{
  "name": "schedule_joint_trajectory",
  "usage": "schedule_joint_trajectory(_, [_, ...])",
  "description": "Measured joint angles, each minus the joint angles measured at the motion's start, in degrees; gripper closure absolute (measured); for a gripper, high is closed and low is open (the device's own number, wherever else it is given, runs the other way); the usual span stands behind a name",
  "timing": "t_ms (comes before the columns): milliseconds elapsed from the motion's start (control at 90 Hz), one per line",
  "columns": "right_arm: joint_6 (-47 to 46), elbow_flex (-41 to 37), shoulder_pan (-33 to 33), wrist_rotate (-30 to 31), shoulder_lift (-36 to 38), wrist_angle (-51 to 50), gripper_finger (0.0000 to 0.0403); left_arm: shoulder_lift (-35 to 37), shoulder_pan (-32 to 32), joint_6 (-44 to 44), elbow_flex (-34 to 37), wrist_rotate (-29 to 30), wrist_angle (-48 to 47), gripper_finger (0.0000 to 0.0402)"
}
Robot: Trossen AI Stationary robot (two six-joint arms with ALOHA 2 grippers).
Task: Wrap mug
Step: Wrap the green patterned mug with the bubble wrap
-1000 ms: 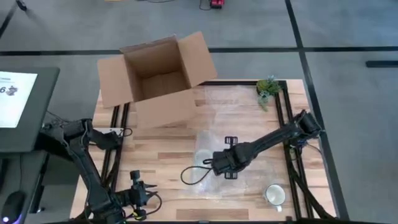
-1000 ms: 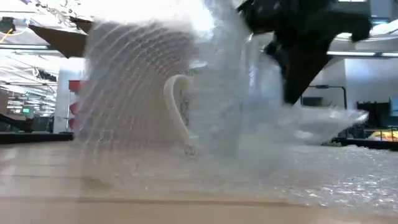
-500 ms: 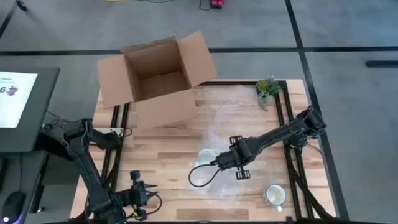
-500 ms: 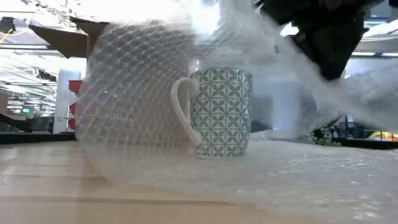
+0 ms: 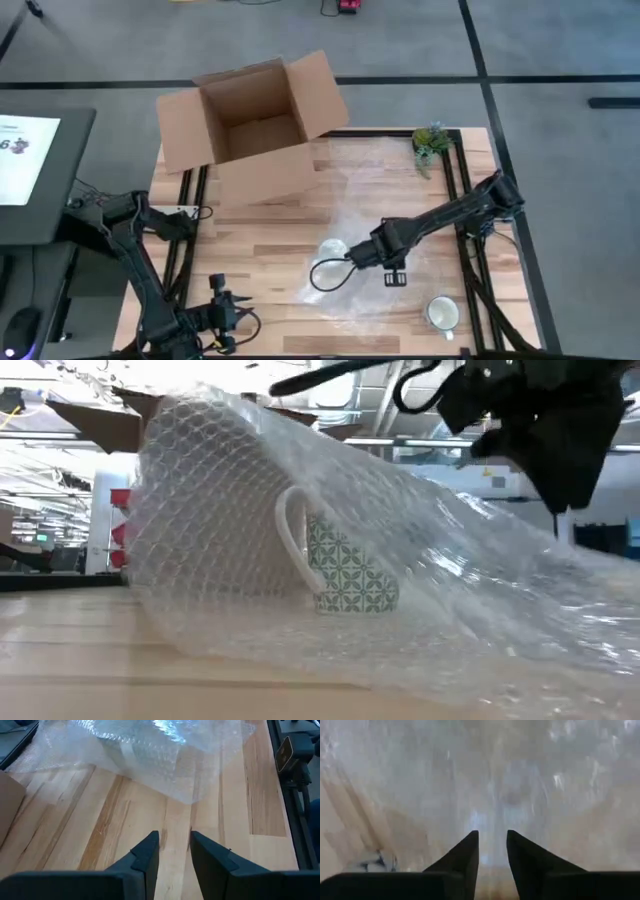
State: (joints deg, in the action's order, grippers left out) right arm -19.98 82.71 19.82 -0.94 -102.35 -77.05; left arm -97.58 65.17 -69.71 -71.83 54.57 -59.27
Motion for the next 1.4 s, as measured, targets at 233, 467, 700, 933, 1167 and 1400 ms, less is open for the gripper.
schedule_joint_trajectory(233, [3.29, 8.67, -0.12, 9.66, 0.13, 12.45, 0.0312, 0.00, 0.00, -0.19, 0.00, 0.01, 0.02, 0.0311])
schedule_joint_trajectory(467, [9.07, 8.86, -4.17, 10.11, -2.53, 32.10, 0.0361, 0.00, 0.00, -0.39, 0.00, 0.07, 0.04, 0.0311])
schedule_joint_trajectory(700, [11.10, 8.78, -6.97, 6.00, -10.42, 31.88, 0.0396, 0.00, 0.00, -0.39, 0.00, 0.22, -0.20, 0.0311])
schedule_joint_trajectory(933, [11.55, 9.21, -8.34, 5.35, -15.46, 31.54, 0.0402, 0.00, -0.02, -0.41, 0.00, 0.69, -0.28, 0.0311])
schedule_joint_trajectory(1167, [12.99, 9.66, -8.74, 3.02, -17.26, 30.43, 0.0403, 0.00, -0.02, -0.97, 0.00, 0.66, -0.19, 0.0311])
schedule_joint_trajectory(1400, [14.09, 20.34, -7.74, 3.80, -17.34, 18.27, 0.0403, 0.00, -0.02, -1.05, 0.00, 0.63, -0.20, 0.0311])
